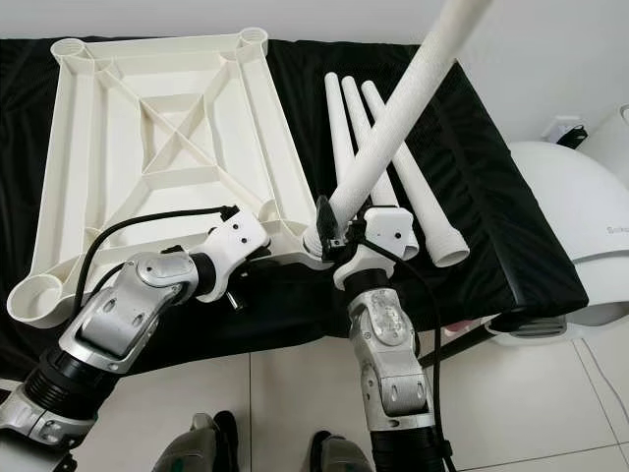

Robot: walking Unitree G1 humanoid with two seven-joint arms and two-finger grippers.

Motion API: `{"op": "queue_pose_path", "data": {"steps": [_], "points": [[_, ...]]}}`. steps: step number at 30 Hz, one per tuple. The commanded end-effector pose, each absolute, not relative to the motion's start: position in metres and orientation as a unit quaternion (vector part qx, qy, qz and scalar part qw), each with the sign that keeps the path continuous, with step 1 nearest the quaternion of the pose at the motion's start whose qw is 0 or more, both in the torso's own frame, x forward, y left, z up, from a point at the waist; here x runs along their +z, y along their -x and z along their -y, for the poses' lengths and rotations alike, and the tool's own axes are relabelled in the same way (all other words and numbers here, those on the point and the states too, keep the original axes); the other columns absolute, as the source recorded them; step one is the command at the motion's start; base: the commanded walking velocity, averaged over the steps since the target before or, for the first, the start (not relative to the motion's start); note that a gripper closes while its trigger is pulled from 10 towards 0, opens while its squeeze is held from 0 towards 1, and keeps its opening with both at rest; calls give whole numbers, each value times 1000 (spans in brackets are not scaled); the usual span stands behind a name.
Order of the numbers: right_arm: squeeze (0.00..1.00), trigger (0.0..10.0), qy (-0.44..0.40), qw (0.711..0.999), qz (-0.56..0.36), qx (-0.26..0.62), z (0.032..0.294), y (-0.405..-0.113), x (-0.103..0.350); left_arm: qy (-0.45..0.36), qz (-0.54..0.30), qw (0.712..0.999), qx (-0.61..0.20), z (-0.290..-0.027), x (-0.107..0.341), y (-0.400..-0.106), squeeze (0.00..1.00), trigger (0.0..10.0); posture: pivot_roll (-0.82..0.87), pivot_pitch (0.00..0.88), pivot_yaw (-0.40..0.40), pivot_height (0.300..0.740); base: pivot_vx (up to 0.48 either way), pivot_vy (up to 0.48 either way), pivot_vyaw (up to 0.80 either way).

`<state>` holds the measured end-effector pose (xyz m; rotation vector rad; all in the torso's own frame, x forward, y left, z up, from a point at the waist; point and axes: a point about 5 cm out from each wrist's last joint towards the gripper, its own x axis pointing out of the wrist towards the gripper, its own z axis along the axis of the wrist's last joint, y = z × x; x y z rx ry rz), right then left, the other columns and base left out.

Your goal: Building children table

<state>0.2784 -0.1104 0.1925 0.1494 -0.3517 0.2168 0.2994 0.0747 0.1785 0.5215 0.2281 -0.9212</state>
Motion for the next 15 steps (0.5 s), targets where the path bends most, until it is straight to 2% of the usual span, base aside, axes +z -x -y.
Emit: {"op": "queue_pose_path", "data": {"steps": [1, 8, 9, 11, 12, 15], "points": [[0, 0, -81, 978, 154, 117, 110, -278, 184, -250, -95, 860, -435, -72, 183, -298, 0, 10000, -20, 197, -25, 740, 0, 0, 0], [0, 0, -104, 971, 156, 149, 105, -277, 185, -251, -95, 860, -435, -73, 183, -299, 0, 10000, -18, 195, -25, 740, 0, 0, 0], [0, 5725, -106, 970, 157, 154, 105, -277, 186, -248, -95, 861, -435, -73, 184, -299, 0, 10000, -18, 197, -24, 740, 0, 0, 0], [0, 5725, -106, 969, 158, 156, 104, -278, 186, -246, -95, 861, -435, -74, 184, -299, 0, 10000, -18, 198, -24, 740, 0, 0, 0], [0, 10000, -107, 969, 155, 158, 104, -278, 186, -242, -96, 862, -435, -75, 185, -299, 1000, 10000, -18, 200, -24, 740, 0, 0, 0], [0, 10000, -108, 967, 153, 172, 104, -278, 186, -233, -96, 859, -445, -75, 186, -297, 1000, 10000, -17, 201, -23, 740, 0, 0, 0]]}}
